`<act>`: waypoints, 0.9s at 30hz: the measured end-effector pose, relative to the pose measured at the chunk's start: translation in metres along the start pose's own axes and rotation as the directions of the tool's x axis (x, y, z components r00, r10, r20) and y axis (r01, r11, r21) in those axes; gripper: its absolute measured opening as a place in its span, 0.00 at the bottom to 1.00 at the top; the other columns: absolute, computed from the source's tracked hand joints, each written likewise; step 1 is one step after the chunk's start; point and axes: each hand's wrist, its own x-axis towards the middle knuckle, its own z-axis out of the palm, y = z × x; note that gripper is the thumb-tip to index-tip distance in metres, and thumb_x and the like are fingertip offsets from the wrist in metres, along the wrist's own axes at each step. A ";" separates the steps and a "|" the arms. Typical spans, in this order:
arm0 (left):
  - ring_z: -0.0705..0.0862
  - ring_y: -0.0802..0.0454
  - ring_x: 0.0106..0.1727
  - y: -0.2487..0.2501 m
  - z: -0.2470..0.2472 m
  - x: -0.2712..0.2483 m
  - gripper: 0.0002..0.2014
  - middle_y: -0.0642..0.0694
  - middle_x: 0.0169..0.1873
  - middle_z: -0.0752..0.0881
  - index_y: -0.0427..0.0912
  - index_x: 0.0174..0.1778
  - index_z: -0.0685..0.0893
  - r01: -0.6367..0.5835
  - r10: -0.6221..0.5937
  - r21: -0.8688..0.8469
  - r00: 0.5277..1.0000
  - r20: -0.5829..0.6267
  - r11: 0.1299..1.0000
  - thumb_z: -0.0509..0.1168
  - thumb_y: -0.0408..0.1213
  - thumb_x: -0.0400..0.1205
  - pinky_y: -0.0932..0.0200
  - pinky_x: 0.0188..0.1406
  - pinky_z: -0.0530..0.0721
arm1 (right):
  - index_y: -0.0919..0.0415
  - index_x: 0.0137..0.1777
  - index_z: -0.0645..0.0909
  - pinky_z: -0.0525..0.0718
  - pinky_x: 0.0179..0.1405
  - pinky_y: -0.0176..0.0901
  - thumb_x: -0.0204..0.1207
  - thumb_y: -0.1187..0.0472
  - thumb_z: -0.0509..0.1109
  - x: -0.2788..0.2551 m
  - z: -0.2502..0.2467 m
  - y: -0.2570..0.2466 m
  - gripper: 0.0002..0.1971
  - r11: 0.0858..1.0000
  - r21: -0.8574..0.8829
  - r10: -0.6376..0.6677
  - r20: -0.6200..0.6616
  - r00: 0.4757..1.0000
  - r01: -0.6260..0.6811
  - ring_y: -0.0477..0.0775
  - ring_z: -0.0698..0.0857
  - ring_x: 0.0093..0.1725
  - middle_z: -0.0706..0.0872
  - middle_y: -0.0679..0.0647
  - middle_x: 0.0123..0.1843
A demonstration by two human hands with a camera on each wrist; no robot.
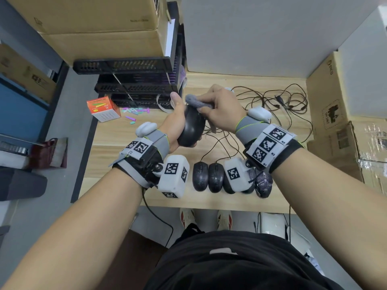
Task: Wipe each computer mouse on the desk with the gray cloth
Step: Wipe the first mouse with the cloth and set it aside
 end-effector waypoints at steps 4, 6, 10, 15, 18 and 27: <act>0.80 0.50 0.20 0.006 -0.003 -0.001 0.50 0.41 0.25 0.82 0.38 0.55 0.79 0.020 -0.015 -0.129 0.999 0.034 0.991 0.25 0.76 0.78 0.66 0.26 0.77 | 0.53 0.56 0.90 0.79 0.51 0.40 0.72 0.67 0.73 -0.014 0.006 -0.014 0.14 0.987 0.129 -0.115 0.120 0.986 0.099 0.52 0.81 0.42 0.79 0.57 0.45; 0.78 0.50 0.22 0.004 -0.002 -0.002 0.50 0.41 0.26 0.80 0.39 0.54 0.80 0.033 -0.029 -0.119 0.999 0.034 0.992 0.25 0.76 0.78 0.65 0.28 0.76 | 0.51 0.51 0.91 0.80 0.49 0.36 0.72 0.67 0.74 -0.011 0.000 -0.009 0.13 0.990 0.141 -0.047 0.143 0.989 0.026 0.54 0.83 0.39 0.82 0.61 0.44; 0.80 0.47 0.26 0.002 0.003 0.000 0.49 0.39 0.32 0.80 0.42 0.50 0.83 0.027 -0.027 -0.076 1.000 0.002 0.997 0.26 0.76 0.78 0.61 0.28 0.80 | 0.50 0.50 0.91 0.77 0.52 0.44 0.74 0.64 0.71 -0.008 0.002 -0.001 0.11 0.998 0.035 0.054 0.002 0.999 -0.054 0.56 0.82 0.48 0.78 0.58 0.43; 0.89 0.41 0.38 0.010 -0.016 0.014 0.48 0.37 0.39 0.89 0.36 0.53 0.85 0.007 -0.038 -0.209 0.989 -0.144 0.978 0.39 0.78 0.79 0.55 0.28 0.86 | 0.58 0.54 0.90 0.78 0.36 0.31 0.70 0.74 0.76 -0.020 0.004 0.004 0.14 0.943 0.320 0.005 0.253 0.967 -0.089 0.39 0.81 0.32 0.80 0.50 0.40; 0.90 0.38 0.40 0.012 -0.024 0.016 0.49 0.34 0.50 0.90 0.36 0.69 0.82 0.018 -0.053 -0.208 0.985 -0.163 0.978 0.48 0.79 0.76 0.48 0.33 0.88 | 0.62 0.53 0.87 0.80 0.28 0.36 0.74 0.75 0.72 -0.019 0.002 0.019 0.12 0.826 0.495 0.231 0.139 0.963 -0.269 0.41 0.81 0.26 0.83 0.53 0.35; 0.91 0.39 0.56 0.008 -0.005 0.012 0.43 0.40 0.57 0.91 0.47 0.70 0.83 0.040 -0.066 -0.144 0.980 -0.185 0.989 0.41 0.76 0.81 0.35 0.47 0.91 | 0.57 0.53 0.89 0.86 0.59 0.58 0.75 0.55 0.75 -0.017 0.021 0.007 0.10 0.797 0.581 0.214 -0.015 0.977 -0.166 0.46 0.87 0.47 0.92 0.56 0.48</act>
